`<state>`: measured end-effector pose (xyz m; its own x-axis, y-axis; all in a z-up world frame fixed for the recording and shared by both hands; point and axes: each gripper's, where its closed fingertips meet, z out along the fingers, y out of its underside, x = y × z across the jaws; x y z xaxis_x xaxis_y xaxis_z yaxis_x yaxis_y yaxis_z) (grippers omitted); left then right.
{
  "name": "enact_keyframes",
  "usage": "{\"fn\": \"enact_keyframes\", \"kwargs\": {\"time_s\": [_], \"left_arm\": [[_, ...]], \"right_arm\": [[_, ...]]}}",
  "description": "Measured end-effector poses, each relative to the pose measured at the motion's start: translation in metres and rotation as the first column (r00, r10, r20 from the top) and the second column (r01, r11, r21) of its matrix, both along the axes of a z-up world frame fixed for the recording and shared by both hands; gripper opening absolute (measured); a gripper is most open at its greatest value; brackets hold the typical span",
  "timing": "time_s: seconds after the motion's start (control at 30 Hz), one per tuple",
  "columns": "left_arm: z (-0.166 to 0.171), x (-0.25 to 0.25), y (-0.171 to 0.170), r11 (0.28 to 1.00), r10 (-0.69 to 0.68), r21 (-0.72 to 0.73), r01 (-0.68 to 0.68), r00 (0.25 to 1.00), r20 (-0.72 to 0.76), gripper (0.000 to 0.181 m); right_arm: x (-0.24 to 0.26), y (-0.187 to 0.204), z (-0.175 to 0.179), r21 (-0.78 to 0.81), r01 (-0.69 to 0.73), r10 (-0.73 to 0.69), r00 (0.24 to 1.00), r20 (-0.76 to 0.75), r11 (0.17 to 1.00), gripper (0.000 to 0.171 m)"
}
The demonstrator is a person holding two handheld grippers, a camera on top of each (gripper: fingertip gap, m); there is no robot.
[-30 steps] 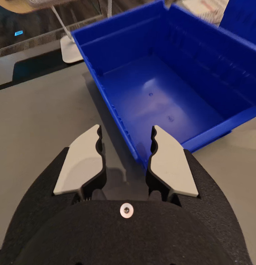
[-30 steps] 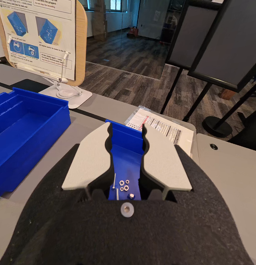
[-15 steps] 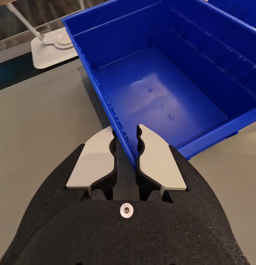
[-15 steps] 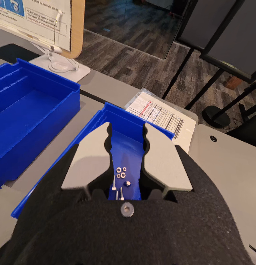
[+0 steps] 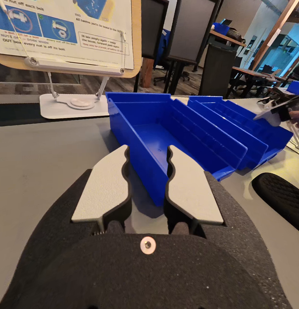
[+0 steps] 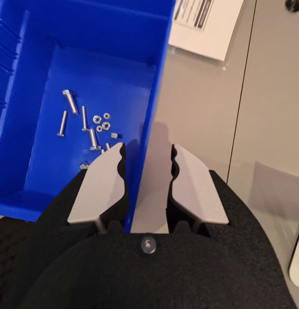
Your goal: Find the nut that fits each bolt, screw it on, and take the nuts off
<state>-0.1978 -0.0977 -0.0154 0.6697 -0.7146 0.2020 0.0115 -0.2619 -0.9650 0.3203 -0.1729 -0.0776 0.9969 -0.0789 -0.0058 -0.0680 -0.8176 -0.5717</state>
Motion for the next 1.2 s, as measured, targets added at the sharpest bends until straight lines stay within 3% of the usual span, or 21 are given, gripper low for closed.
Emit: {"fn": "enact_keyframes", "kwargs": {"time_s": [0.23,0.3,0.43,0.53,0.67,0.83,1.0,1.2], "left_arm": [[-0.012,0.008,-0.009,0.996,-0.061,-0.072,0.059,0.998,-0.023,0.038],[-0.010,0.009,-0.010,0.996,-0.064,-0.056,0.063,0.998,-0.022,0.034],[-0.012,0.010,-0.008,0.997,-0.062,-0.053,0.060,0.997,-0.046,0.032],[-0.006,0.012,-0.011,0.996,-0.079,-0.052,0.078,0.996,-0.031,0.031],[0.006,0.002,-0.013,0.996,-0.082,-0.032,0.080,0.995,-0.061,0.031],[0.021,-0.027,-0.024,0.992,-0.120,-0.047,0.115,0.985,-0.127,0.031],[0.032,-0.086,0.000,1.000,0.007,0.016,-0.004,0.986,-0.169,0.031],[0.073,-0.140,0.036,0.990,0.128,0.067,-0.126,0.991,-0.026,0.030]], "right_arm": [[-0.003,0.006,-0.036,-0.068,0.035,-0.046,0.984,-0.172,0.997,0.043],[-0.003,0.008,-0.040,-0.112,0.059,-0.077,0.983,-0.165,0.992,0.041],[0.003,0.016,-0.043,-0.178,0.050,-0.053,0.999,-0.009,0.983,0.029],[-0.008,0.021,-0.051,-0.219,-0.005,-0.005,0.999,-0.046,0.976,0.011],[-0.010,0.026,-0.052,-0.216,-0.007,-0.012,0.996,-0.090,0.976,0.008],[-0.012,0.025,-0.051,-0.205,-0.003,-0.017,0.995,-0.096,0.979,0.008],[-0.012,0.025,-0.052,-0.210,-0.003,-0.018,0.995,-0.100,0.978,0.008],[-0.013,0.022,-0.056,-0.279,-0.028,-0.005,0.993,-0.119,0.960,0.009]]}}
